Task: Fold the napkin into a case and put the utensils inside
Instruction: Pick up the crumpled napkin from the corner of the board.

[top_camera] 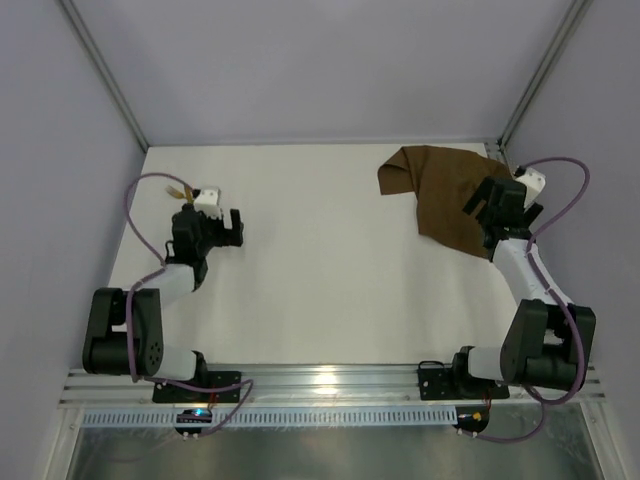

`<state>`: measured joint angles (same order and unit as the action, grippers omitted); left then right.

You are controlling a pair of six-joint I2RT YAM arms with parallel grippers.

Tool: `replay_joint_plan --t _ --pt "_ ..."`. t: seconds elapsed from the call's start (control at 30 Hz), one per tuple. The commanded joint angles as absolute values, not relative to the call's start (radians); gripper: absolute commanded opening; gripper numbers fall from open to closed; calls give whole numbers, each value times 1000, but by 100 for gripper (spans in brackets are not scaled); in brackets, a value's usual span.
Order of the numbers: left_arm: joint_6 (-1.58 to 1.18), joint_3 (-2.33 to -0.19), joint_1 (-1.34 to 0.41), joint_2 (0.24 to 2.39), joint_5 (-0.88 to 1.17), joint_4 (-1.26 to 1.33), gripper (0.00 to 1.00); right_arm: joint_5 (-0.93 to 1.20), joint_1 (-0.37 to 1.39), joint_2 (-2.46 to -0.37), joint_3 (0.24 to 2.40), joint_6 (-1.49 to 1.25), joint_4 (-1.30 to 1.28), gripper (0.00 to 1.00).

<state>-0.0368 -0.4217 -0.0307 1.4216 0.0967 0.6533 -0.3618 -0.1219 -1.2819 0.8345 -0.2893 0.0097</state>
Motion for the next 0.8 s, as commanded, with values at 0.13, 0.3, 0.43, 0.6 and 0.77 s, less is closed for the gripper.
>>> replay_joint_plan --t 0.13,0.3,0.43,0.6,0.77 --pt "69 -971 -35 1384 347 -170 99 -237 -276 -1457 885 -390 -331 99" --pt "184 -1006 -41 1367 322 -379 99 -158 -321 -1635 994 -286 -397 99" --pt "232 -989 -41 1301 322 -491 99 -131 -319 -1764 1063 -250 -456 99" --pt "247 -1024 -41 1252 342 -563 99 -117 -321 -1805 1075 -238 -454 77" --pt "221 -1086 -41 1267 334 -620 99 -97 -318 -1825 1094 -230 -465 27"
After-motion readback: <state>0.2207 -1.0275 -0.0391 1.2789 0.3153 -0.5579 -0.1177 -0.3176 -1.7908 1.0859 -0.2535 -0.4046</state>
